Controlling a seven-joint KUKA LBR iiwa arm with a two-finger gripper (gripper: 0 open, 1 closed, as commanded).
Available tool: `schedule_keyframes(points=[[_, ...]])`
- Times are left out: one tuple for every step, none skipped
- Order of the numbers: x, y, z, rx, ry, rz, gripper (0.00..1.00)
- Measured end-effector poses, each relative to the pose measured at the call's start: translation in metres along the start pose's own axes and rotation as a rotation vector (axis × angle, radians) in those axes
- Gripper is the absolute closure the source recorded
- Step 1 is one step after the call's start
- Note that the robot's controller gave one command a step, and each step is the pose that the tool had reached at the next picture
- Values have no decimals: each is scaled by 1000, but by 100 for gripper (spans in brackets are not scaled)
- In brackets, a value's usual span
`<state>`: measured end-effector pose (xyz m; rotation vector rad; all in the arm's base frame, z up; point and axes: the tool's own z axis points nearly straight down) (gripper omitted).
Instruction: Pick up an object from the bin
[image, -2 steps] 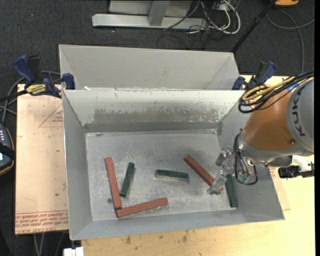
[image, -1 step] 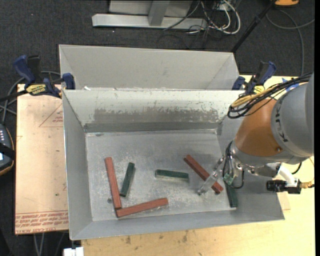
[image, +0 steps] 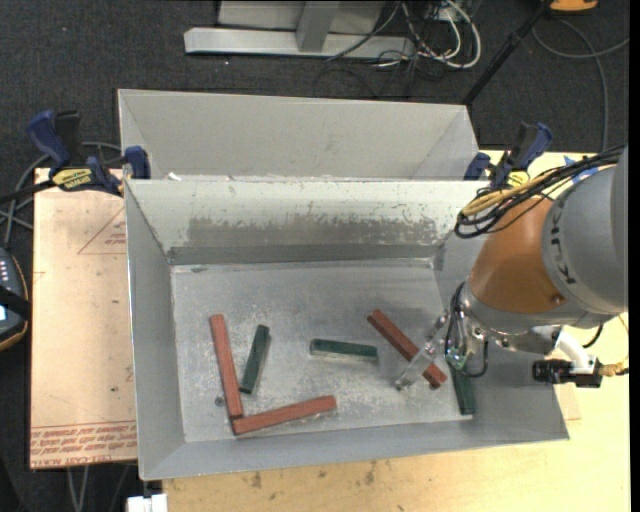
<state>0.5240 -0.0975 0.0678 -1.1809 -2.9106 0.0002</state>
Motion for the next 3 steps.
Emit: schedule_keyframes(points=[[0,0,-1,0,0,0,100],[-1,1,-41,-3,-4,-3,100],[-1,2,-58,-2,-2,-6,100]])
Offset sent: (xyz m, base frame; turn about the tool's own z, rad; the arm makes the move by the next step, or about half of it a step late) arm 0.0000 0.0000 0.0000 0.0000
